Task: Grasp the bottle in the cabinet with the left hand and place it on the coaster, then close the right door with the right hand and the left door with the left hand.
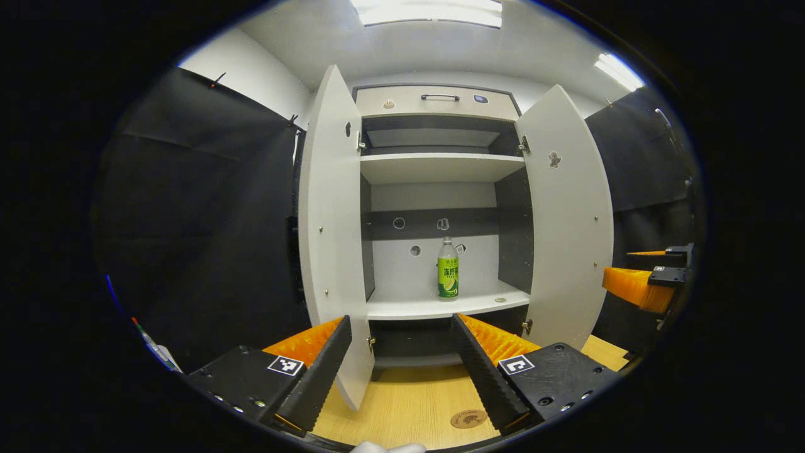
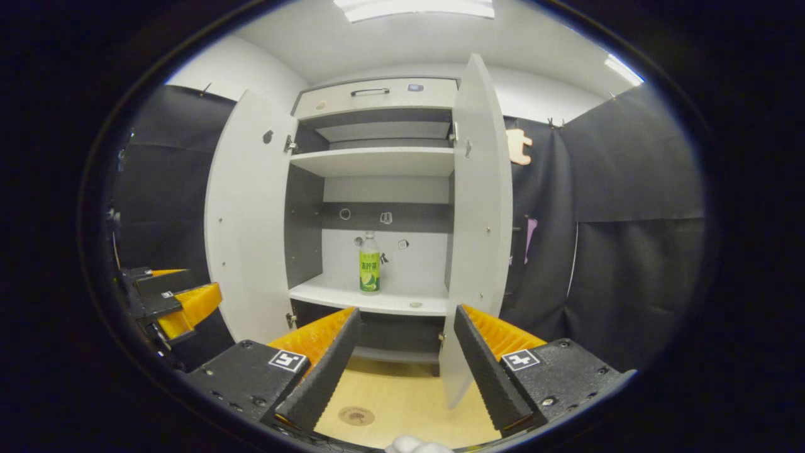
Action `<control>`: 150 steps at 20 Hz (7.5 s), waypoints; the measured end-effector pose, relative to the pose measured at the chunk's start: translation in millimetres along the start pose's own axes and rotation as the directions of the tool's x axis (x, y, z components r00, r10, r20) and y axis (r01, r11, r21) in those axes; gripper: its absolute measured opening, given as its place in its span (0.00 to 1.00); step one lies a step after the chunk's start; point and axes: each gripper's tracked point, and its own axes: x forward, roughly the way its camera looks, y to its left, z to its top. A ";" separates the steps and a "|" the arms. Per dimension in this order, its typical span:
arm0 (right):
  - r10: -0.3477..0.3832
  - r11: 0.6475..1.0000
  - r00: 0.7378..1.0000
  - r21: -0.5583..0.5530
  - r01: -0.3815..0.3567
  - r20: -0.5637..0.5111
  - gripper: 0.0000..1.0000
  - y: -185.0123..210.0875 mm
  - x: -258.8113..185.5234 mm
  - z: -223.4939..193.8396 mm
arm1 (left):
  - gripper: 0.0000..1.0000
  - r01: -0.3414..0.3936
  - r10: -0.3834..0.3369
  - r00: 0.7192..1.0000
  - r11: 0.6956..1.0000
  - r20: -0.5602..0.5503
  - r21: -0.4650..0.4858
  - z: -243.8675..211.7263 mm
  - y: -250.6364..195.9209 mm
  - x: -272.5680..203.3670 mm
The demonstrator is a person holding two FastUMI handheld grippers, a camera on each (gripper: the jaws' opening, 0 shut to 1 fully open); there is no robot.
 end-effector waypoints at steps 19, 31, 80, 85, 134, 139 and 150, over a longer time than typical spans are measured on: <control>-0.135 0.990 0.990 -0.030 0.134 -0.035 0.98 -17.9 18.9 17.5 | 0.96 0.056 -0.056 0.998 0.998 0.026 -0.010 -19.5 -107.2 371.5; -0.176 0.984 0.982 -0.027 0.174 -0.063 0.97 -40.8 20.1 7.3 | 0.75 0.068 -0.067 0.997 0.996 0.025 -0.054 -26.6 -106.3 394.9; -0.186 0.979 0.963 -0.117 0.166 -0.196 0.98 -56.0 -44.8 -66.5 | 0.88 0.413 -0.416 0.903 0.909 -0.105 -0.057 -323.9 -158.3 47.9; -0.191 0.979 0.965 -0.107 0.173 -0.181 0.98 -57.0 -46.5 -64.0 | 0.96 0.379 -0.379 0.925 0.925 -0.021 -0.025 -255.2 -145.0 50.8; 0.200 0.980 0.978 0.020 -0.199 -0.067 0.93 -196.5 148.2 25.9 | 0.92 -0.320 0.312 0.942 0.946 -0.124 -0.050 -37.7 -51.1 -63.6; 0.196 0.981 0.978 0.015 -0.196 -0.075 0.96 -173.0 140.2 25.5 | 0.96 -0.321 0.313 0.942 0.946 -0.120 -0.054 -39.8 -40.5 -63.5; 0.135 0.990 0.989 -0.033 -0.137 -0.054 0.93 -69.6 160.1 29.8 | 0.96 -0.236 0.231 0.968 0.971 -0.102 -0.038 -42.1 10.1 -58.4</control>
